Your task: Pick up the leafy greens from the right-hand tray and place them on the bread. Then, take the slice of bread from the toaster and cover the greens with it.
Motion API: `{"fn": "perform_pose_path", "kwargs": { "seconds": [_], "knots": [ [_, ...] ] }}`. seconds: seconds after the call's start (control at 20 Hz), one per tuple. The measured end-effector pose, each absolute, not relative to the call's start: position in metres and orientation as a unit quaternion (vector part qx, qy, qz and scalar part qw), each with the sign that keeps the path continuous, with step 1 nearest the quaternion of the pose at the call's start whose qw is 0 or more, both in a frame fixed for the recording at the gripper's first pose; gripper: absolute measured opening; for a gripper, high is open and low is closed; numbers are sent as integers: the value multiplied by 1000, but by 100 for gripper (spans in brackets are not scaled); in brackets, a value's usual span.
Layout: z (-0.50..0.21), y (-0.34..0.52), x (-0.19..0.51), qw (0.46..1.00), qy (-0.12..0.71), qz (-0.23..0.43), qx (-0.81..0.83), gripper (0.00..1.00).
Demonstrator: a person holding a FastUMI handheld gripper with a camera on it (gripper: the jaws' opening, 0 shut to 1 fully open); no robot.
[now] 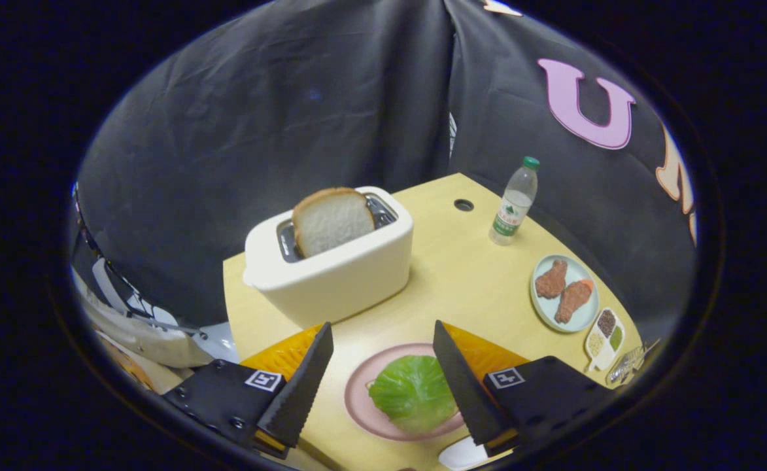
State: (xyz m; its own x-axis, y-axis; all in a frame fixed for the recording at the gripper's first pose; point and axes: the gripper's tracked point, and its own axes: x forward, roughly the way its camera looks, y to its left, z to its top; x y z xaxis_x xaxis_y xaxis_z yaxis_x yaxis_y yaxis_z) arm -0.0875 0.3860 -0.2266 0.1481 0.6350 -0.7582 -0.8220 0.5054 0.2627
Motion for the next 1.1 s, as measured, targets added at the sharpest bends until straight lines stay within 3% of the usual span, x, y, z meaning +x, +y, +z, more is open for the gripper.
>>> {"fn": "perform_pose_path", "kwargs": {
  "seconds": [0.45,1.1],
  "knots": [
    [-197,452,-84,742,443,496,-87,98],
    [-211,515,-59,744,533,400,43,98]
  ]
}}
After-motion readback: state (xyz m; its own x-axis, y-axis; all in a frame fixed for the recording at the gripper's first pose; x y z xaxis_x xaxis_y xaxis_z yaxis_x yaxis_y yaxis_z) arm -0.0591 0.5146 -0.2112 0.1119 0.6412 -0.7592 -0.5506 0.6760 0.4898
